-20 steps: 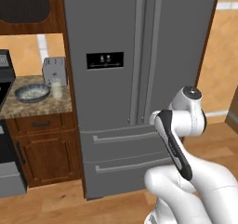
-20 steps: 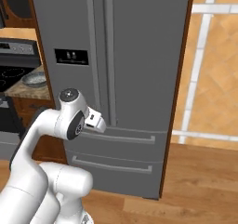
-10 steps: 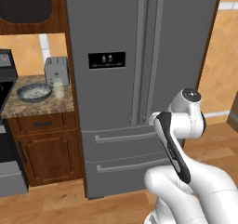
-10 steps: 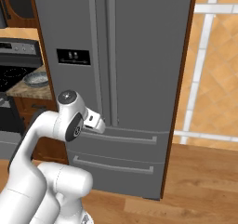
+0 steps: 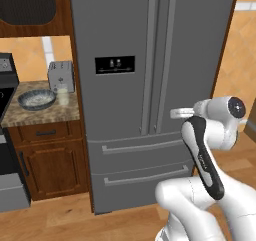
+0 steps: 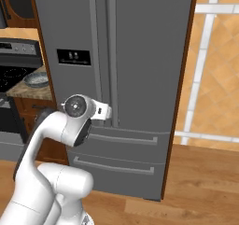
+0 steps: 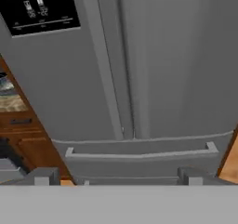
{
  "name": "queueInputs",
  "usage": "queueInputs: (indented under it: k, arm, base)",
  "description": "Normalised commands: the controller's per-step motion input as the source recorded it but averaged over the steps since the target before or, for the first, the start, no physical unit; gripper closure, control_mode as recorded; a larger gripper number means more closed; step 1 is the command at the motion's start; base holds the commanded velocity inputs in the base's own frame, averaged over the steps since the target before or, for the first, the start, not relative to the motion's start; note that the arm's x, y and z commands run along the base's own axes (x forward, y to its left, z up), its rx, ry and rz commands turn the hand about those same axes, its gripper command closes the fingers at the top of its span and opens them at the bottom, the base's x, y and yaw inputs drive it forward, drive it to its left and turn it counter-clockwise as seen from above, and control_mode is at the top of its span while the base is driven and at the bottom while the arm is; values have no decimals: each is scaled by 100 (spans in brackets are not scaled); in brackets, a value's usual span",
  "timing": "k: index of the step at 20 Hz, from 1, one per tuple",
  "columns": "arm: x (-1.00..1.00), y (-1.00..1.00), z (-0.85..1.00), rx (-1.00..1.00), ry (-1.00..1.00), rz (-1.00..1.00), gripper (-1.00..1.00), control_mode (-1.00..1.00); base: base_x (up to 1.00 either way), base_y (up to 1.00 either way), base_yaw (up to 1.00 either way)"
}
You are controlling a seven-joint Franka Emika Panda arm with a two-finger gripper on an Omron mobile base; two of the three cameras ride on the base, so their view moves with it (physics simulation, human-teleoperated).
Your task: Grab a lemon wedge from the fridge and one ice cube from the ice bowl, and put them in the glass of lemonade.
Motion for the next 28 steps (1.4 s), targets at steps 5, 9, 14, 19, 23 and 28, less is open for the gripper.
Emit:
queueInputs:
  k: [5, 9, 14, 19, 23, 28]
  arm:
    - [45, -11, 74, 0, -23, 12, -100, -100]
    - [58, 1, 3, 0, 9, 0, -100, -100]
    - [61, -5, 0, 0, 5, 0, -100, -100]
    - [66, -17, 0, 1, 7, 0, -100, -100]
    - [63, -6, 0, 0, 4, 0, -100, -100]
    - [38, -5, -5, 0, 0, 0, -100, -100]
  base:
    - [0, 0, 0]
    - [0, 0, 0]
    - [0, 0, 0]
    - [0, 0, 0]
    - [0, 0, 0]
    - [0, 0, 0]
